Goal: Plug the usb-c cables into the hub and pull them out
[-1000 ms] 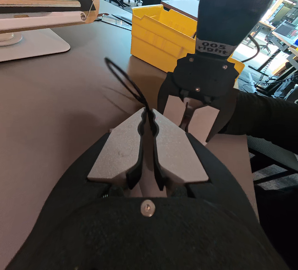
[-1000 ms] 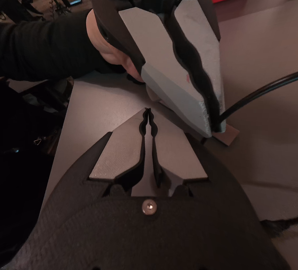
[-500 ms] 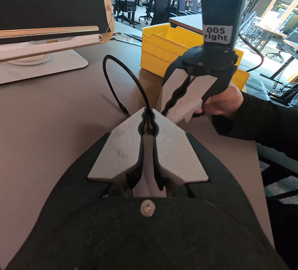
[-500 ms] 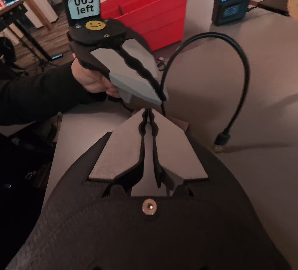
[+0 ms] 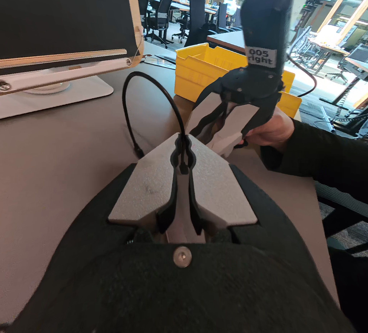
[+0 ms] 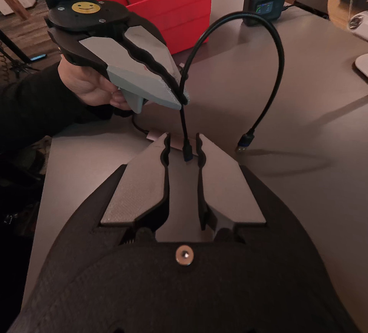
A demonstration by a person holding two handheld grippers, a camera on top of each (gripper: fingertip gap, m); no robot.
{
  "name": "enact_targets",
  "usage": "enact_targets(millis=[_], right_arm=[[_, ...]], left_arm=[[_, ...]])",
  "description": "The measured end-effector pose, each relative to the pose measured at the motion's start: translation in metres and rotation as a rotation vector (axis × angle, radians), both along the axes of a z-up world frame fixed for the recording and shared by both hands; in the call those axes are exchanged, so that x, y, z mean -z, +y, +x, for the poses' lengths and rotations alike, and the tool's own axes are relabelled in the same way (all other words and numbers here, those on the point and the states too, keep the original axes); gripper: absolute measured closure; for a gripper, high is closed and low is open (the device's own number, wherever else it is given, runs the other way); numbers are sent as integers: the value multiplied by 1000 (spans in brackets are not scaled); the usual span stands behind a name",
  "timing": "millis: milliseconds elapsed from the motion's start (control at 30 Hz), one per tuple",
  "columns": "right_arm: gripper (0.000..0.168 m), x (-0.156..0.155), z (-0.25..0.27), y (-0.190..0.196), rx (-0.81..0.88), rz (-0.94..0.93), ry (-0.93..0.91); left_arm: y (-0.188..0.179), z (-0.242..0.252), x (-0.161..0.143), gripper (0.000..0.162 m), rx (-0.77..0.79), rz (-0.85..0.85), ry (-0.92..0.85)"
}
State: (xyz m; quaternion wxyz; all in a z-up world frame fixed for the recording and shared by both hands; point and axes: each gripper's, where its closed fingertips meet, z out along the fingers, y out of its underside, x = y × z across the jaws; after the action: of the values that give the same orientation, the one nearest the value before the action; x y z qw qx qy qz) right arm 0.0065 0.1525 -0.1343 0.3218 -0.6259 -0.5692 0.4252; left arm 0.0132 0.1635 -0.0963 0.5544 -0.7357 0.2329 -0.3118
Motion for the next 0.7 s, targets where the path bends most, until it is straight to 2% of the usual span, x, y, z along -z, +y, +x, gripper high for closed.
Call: enact_targets(millis=[67,100,167,267,400,567,633,700], right_arm=[[149,6,-3,-3,-13,-9,-22],[166,10,-4,-8,-43,-12,-35],[167,12,-5,-15,-74,-22,-49],[167,11,-3,-8,-34,-6,-47],[167,-11,5,13,65,-81,77],[167,-54,13,11,17,-213,325],[168,-62,14,7,-9,-253,372],[168,-62,13,4,-23,-261,377]], left_arm=[[-5,7,-3,162,43,23,10],[-8,10,-3,162,55,34,24],[-11,15,0,161,74,48,68],[-8,13,-1,160,32,70,88],[-1,0,0,151,-43,92,119],[-7,14,10,136,25,46,131],[-11,23,15,127,68,26,131],[-15,32,15,127,110,20,109]])
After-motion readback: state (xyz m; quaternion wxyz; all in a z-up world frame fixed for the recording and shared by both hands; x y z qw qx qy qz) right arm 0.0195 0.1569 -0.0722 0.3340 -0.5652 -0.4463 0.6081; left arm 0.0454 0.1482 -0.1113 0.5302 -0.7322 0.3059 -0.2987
